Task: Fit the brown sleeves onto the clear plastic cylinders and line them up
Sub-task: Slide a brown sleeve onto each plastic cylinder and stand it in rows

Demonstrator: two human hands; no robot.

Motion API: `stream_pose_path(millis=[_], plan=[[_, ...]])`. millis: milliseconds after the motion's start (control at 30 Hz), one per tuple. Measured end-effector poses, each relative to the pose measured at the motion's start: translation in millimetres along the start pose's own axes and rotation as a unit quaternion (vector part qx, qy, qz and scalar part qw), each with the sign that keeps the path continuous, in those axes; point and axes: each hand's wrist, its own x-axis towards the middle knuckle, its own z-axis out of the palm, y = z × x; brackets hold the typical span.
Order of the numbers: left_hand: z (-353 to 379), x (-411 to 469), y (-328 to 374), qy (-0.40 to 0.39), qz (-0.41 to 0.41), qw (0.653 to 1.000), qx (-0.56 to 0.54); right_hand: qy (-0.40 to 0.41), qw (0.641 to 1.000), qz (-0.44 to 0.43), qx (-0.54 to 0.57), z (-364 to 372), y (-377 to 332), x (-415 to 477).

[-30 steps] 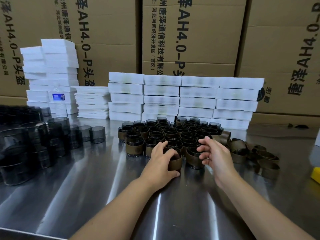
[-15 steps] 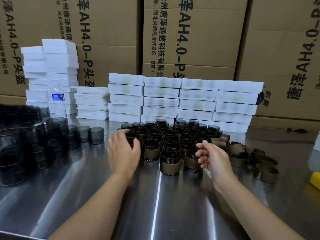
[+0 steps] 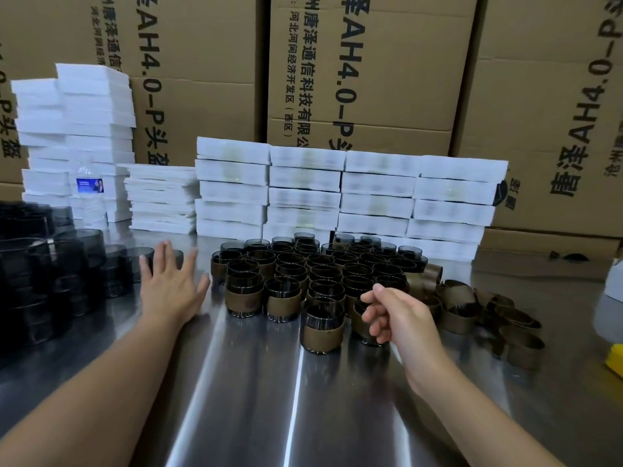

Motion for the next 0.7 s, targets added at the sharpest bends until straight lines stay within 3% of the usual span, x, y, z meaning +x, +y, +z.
stream_pose_path(millis=[200, 333, 533, 633, 700], plan=[[9, 12, -8, -0.046, -0.024, 0.998, 0.018, -0.028, 0.999, -0.013, -0.041, 5, 1, 0], [8, 10, -6, -0.004, -0.001, 1.000, 0.030, -0.034, 0.998, -0.019, -0.057, 6, 3, 0], [0, 2, -3, -0.022, 0.023, 0.999, 0.018, 0.022, 0.992, -0.050, -0.111, -3, 7, 7], [-5, -5, -2, -0.029, 0.041, 0.999, 0.022, 0.126, 0.930, -0.145, -0.313, -19, 11, 16], [-9, -11, 0, -0.031, 0.059, 0.997, 0.029, 0.194, 0.883, -0.180, -0.388, -32, 11, 22]])
